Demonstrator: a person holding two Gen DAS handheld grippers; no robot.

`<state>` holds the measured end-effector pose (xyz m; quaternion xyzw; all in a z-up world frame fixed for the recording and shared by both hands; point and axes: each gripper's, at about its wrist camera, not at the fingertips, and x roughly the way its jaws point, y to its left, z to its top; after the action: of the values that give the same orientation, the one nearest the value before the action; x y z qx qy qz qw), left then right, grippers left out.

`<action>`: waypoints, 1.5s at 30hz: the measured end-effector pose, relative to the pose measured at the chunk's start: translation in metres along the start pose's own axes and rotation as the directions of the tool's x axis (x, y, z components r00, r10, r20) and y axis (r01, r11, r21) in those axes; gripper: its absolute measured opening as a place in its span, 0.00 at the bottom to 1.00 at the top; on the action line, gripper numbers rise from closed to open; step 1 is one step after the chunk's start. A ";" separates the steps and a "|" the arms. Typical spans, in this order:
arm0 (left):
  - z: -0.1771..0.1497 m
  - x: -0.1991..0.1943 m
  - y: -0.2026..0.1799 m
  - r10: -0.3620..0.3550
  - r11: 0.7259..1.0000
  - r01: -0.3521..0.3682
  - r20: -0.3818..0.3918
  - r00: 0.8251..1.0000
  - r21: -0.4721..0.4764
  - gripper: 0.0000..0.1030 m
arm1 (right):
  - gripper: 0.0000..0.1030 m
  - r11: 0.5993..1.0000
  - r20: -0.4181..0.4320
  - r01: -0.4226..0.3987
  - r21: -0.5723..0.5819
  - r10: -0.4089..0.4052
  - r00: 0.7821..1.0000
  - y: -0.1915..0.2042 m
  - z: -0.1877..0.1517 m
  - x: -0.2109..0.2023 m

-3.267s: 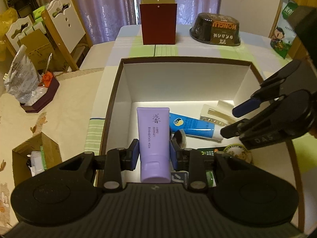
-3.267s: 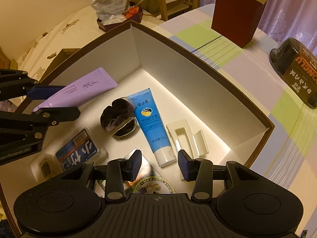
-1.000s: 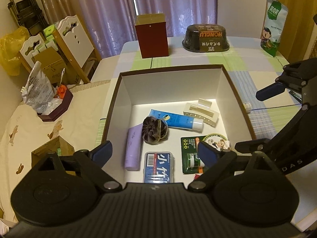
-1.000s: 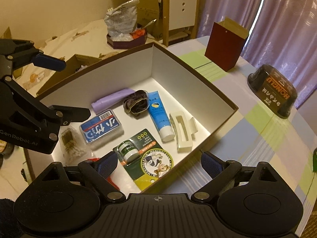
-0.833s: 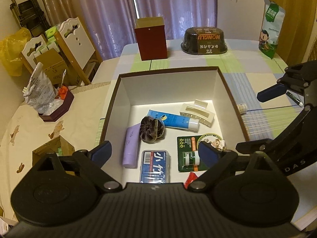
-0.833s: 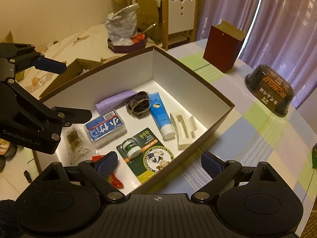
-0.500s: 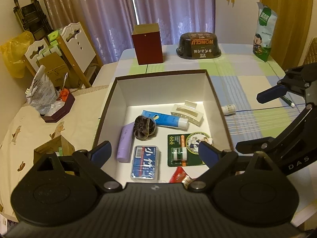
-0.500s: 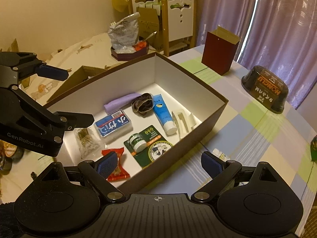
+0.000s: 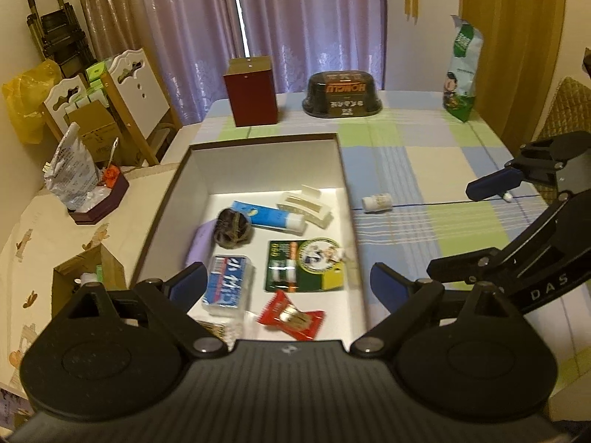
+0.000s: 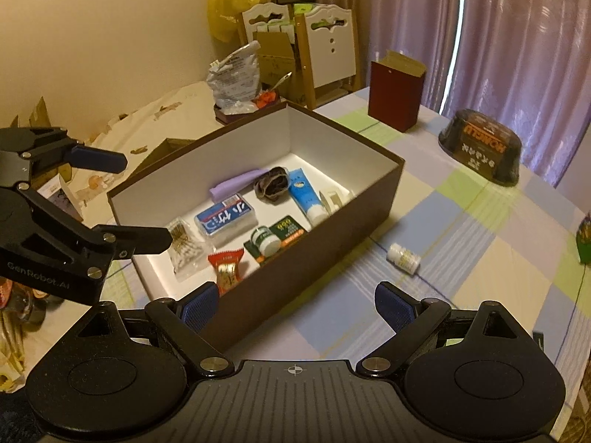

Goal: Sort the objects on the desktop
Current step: 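Withdraw both open tools from the box toward the remaining items, then grasp the white pill bottle with the left tool while the right tool grasps the green lip gel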

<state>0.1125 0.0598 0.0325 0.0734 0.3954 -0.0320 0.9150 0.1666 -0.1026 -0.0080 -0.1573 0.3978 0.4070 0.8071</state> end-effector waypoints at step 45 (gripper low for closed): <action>0.079 0.187 -0.144 -0.262 0.567 0.357 -0.248 0.932 0.742 0.47 | 0.91 0.823 -0.159 0.234 0.518 -0.176 0.972 -0.196 -0.159 -0.056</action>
<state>0.2803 -0.0953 -0.0662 0.3915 0.3989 -0.3550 0.7494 0.2185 -0.3451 -0.0794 0.0102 0.5173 0.1827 0.8360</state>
